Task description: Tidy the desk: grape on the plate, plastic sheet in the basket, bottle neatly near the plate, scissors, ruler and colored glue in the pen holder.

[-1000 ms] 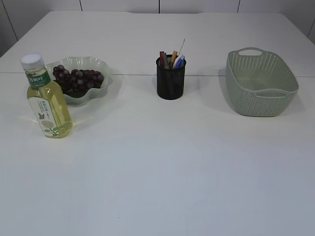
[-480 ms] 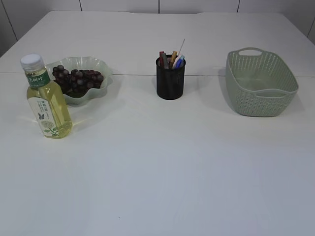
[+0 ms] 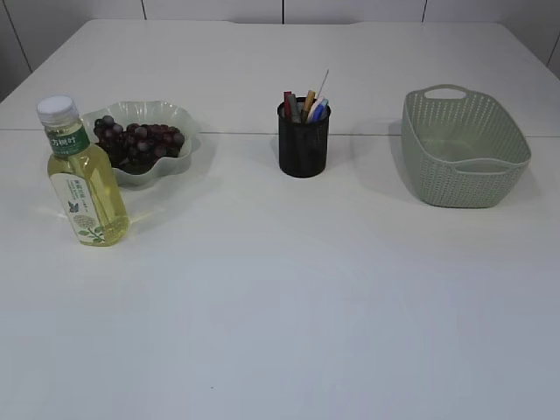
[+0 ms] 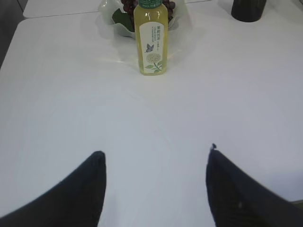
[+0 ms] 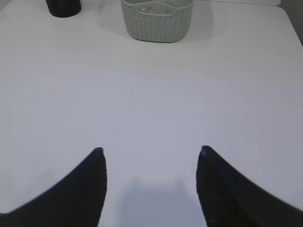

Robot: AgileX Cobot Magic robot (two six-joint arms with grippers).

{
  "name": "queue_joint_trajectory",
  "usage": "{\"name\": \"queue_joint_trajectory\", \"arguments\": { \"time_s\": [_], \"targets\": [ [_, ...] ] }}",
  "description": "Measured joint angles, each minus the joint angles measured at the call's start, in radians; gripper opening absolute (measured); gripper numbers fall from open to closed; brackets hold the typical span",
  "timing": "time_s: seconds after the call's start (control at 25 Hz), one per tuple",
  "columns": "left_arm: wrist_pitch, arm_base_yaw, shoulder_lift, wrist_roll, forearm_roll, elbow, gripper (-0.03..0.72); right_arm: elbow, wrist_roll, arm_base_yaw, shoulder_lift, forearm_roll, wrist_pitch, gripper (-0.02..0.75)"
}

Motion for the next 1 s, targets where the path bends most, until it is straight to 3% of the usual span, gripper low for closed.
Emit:
{"name": "queue_joint_trajectory", "arguments": {
  "time_s": [1.0],
  "targets": [
    [0.000,0.011,0.000,-0.004,-0.034,0.000,0.457,0.000,0.002,0.000,0.000,-0.009,-0.001,0.477]
  ]
}}
